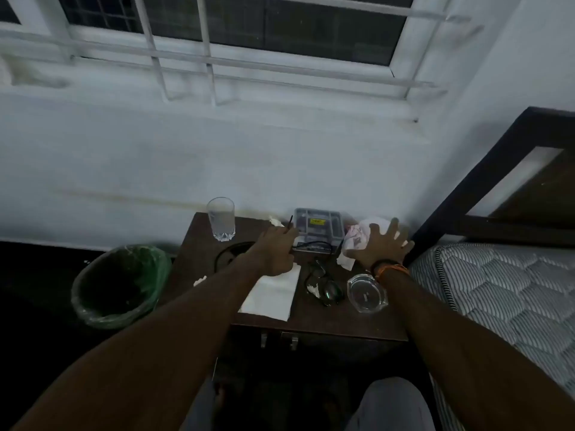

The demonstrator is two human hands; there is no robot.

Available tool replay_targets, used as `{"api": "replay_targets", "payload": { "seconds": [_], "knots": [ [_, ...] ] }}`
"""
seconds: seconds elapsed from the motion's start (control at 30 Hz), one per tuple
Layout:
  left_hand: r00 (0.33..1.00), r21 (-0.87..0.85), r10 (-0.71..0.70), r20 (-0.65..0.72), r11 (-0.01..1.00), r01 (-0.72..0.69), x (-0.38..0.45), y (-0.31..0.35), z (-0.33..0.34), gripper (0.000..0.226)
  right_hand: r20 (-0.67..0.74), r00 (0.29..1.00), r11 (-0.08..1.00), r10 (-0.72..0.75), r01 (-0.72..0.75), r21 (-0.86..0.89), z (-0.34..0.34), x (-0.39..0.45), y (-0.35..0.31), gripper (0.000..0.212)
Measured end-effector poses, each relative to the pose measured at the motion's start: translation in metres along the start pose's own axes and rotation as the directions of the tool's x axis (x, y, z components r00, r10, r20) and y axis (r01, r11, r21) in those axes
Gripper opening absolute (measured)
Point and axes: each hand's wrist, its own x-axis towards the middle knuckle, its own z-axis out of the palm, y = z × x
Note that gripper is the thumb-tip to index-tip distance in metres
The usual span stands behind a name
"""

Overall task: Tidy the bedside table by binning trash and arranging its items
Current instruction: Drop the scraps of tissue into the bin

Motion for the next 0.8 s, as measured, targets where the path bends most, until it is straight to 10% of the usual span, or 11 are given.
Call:
{"api": "replay_targets", "payload": {
  "seconds": [0.23,0.47,0.8],
  "knots": [
    [0.994,-0.072,-0.014,-0.111,0.997,0.006,0.018,-0.013,0.020,0.053,0.165,0.984,0.992,0.072,-0.087,0.086,0.036,0.037,0.011,0.114],
    [0.981,-0.116,-0.035,-0.191,0.993,0.012,0.019,-0.021,0.024,0.048,-0.087,0.994,0.989,-0.060,0.071,0.129,0.038,0.047,0.018,0.040],
    [0.952,-0.554,-0.185,-0.245,0.832,0.020,0.015,0.006,-0.004,0.034,-0.424,0.903,0.966,-0.066,0.164,0.199,-0.047,0.029,-0.014,0.036]
  ]
}}
